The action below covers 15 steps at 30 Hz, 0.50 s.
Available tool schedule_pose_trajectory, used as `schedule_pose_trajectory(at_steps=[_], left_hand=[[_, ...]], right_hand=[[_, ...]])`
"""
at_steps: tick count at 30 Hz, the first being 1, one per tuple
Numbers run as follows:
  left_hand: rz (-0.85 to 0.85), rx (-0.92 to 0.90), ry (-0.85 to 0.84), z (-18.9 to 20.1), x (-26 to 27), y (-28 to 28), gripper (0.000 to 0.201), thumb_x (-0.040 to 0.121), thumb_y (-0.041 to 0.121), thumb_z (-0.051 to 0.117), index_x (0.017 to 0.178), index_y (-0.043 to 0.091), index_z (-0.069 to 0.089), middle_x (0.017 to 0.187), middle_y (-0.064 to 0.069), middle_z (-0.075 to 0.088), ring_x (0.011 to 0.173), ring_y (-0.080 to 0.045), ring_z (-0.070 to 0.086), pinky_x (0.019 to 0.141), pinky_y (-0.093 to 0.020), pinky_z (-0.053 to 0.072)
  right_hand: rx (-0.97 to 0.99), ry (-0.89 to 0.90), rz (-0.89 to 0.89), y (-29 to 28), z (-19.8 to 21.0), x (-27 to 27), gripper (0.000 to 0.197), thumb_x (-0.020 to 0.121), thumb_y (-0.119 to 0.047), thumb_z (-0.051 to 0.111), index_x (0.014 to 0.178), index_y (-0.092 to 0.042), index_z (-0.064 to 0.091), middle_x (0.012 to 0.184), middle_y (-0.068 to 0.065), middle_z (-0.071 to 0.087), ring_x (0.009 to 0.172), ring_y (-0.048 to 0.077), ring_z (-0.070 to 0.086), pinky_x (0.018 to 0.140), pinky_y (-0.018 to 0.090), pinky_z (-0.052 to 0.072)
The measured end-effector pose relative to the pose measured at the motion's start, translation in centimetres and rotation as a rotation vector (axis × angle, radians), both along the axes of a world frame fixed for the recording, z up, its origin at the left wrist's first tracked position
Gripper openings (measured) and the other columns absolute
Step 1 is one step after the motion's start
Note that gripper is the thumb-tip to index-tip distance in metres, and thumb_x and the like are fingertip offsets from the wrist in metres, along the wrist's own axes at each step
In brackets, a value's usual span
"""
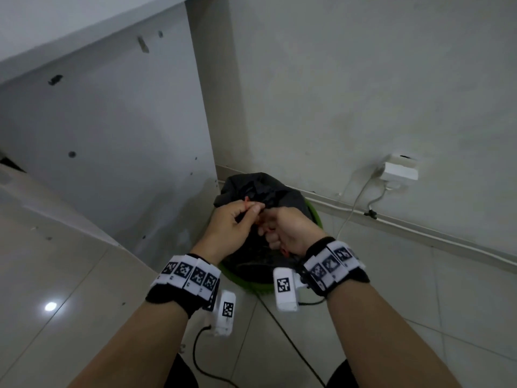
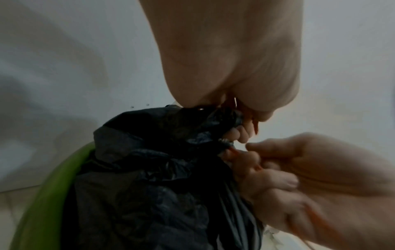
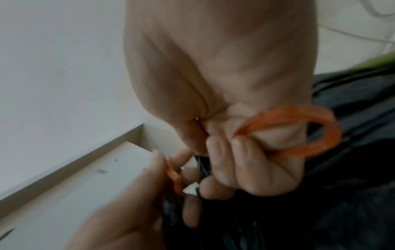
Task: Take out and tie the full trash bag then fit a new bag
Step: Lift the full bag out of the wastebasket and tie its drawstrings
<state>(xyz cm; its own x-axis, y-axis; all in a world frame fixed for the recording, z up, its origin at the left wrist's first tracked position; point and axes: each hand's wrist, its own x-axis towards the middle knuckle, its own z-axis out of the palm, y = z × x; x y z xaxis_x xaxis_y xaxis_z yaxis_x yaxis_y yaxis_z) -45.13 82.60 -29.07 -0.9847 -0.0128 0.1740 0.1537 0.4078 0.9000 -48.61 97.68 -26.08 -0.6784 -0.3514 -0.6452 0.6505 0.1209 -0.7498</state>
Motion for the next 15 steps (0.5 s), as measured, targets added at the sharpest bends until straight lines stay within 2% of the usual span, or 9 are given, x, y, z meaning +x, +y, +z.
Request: schedule_pose_trajectory(at_steps=[2,4,6,8,9,11,12,13,15], left_hand=[[-0.050,0.000,-0.038,-0.3,-0.1,-0.2,0.025,0.099,0.017,0.055,0.117,0.015,0.072,0.091,0.007,0.067,0.084,0.003,0.062,0.083,-0.017,0.045],[-0.131,-0.007,-0.035,-0.3,0.3,0.1,0.030,0.099,0.006,0.051,0.124,0.011,0.068,0.095,0.007,0.067,0.082,0.006,0.060,0.081,-0.011,0.042],[-0.166,-0.040,0.004,-0.1,0.5,0.6,0.032,0.100,0.002,0.047,0.124,0.010,0.067,0.096,0.008,0.068,0.080,0.010,0.059,0.079,-0.006,0.040],[-0.146,-0.017,0.031,-0.1,0.5,1.1,0.030,0.099,0.004,0.049,0.116,0.019,0.067,0.091,0.007,0.071,0.081,0.005,0.063,0.080,-0.010,0.043],[-0.122,0.029,0.022,-0.2,0.4,1.2,0.027,0.097,0.007,0.050,0.112,0.027,0.062,0.087,0.006,0.071,0.080,0.000,0.064,0.080,-0.017,0.046],[-0.065,0.125,-0.027,-0.4,0.0,1.3,0.025,0.095,0.013,0.051,0.105,0.036,0.051,0.082,0.006,0.071,0.079,-0.014,0.066,0.078,-0.029,0.048],[-0.043,0.154,-0.042,-0.4,-0.1,1.3,0.025,0.095,0.013,0.051,0.105,0.036,0.049,0.082,0.005,0.071,0.078,-0.016,0.066,0.078,-0.031,0.048],[-0.033,0.174,-0.049,-0.4,-0.1,1.3,0.026,0.095,0.012,0.052,0.106,0.036,0.048,0.082,0.007,0.071,0.075,-0.014,0.065,0.077,-0.032,0.047],[-0.037,0.201,-0.061,-0.4,-0.1,1.4,0.028,0.096,0.010,0.051,0.109,0.035,0.050,0.079,0.010,0.071,0.067,-0.011,0.059,0.072,-0.033,0.044]], right_hand=[[0.193,0.184,0.099,1.3,0.1,0.9,0.016,0.098,-0.012,0.047,0.089,-0.011,0.060,0.067,0.006,0.060,0.045,0.012,0.037,0.043,0.023,0.027],[0.434,0.411,0.134,2.3,-0.2,1.4,0.006,0.090,-0.013,0.057,0.095,-0.016,0.058,0.075,0.005,0.071,0.055,0.012,0.055,0.052,0.027,0.044],[0.498,0.578,0.059,2.8,-0.3,2.0,0.015,0.080,-0.016,0.061,0.089,-0.023,0.052,0.079,0.009,0.074,0.067,0.020,0.066,0.061,0.035,0.055],[0.350,0.615,0.018,3.2,0.4,2.3,0.014,0.085,-0.009,0.063,0.084,-0.021,0.056,0.080,0.011,0.076,0.065,0.023,0.067,0.056,0.034,0.053],[0.234,0.551,0.029,3.4,0.9,2.4,0.013,0.090,-0.005,0.059,0.088,-0.018,0.063,0.085,0.011,0.077,0.068,0.022,0.068,0.059,0.033,0.052],[-0.032,0.351,0.065,4.1,1.6,2.4,0.027,0.096,-0.001,0.048,0.107,-0.010,0.070,0.105,0.011,0.077,0.086,0.025,0.070,0.073,0.036,0.053],[-0.123,0.295,0.089,4.7,1.5,2.3,0.032,0.097,0.001,0.044,0.117,-0.008,0.068,0.113,0.010,0.075,0.095,0.026,0.071,0.080,0.036,0.054],[-0.179,0.281,0.099,5.1,1.3,2.2,0.035,0.098,0.002,0.043,0.121,-0.008,0.067,0.119,0.009,0.073,0.100,0.027,0.071,0.083,0.036,0.055],[-0.155,0.357,0.087,5.2,0.6,2.3,0.033,0.098,0.003,0.047,0.119,-0.012,0.068,0.118,0.008,0.074,0.094,0.028,0.074,0.076,0.032,0.057]])
